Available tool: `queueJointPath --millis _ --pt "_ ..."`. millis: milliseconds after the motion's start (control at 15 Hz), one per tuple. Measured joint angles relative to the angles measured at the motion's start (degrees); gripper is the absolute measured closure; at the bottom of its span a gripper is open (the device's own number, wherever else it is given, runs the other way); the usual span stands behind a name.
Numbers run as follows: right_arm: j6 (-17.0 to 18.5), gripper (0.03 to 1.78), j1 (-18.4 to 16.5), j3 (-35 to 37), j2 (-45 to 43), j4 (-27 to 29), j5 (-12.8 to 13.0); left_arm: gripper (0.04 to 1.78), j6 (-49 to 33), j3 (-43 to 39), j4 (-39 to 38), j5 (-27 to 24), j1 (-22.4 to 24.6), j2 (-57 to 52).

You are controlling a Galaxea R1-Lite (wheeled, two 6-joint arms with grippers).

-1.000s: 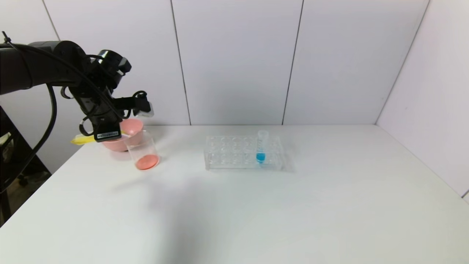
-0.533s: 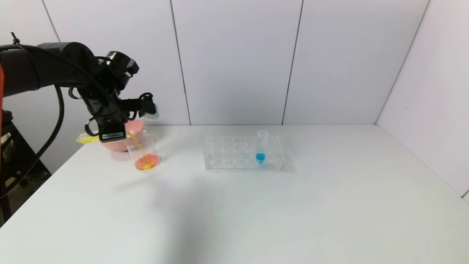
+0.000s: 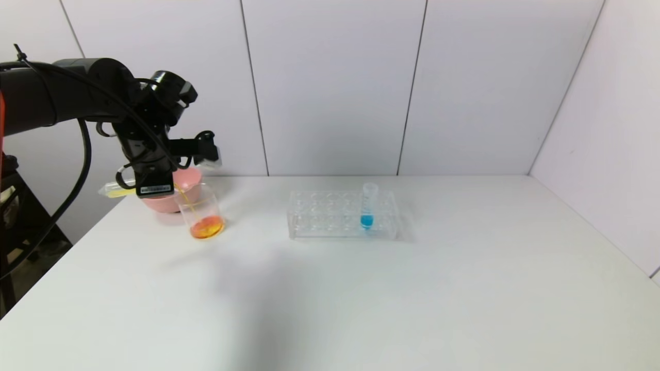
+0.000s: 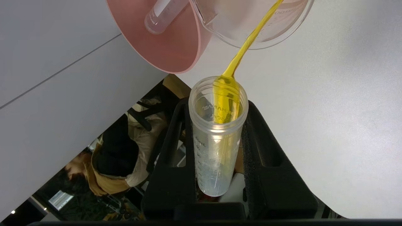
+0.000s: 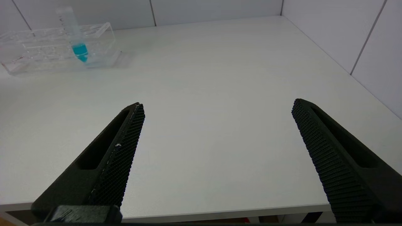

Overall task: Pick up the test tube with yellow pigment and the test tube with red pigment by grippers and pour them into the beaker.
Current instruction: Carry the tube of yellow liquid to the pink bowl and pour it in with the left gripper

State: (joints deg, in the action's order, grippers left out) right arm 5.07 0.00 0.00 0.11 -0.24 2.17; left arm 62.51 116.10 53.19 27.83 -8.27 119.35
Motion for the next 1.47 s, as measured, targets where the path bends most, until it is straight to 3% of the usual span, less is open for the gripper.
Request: queueJointPath --millis 1467 --pt "0.02 0.1 0.0 0.0 0.0 0.0 0.0 1.38 4.3 0.0 -3.05 11.33 -1.68 0.06"
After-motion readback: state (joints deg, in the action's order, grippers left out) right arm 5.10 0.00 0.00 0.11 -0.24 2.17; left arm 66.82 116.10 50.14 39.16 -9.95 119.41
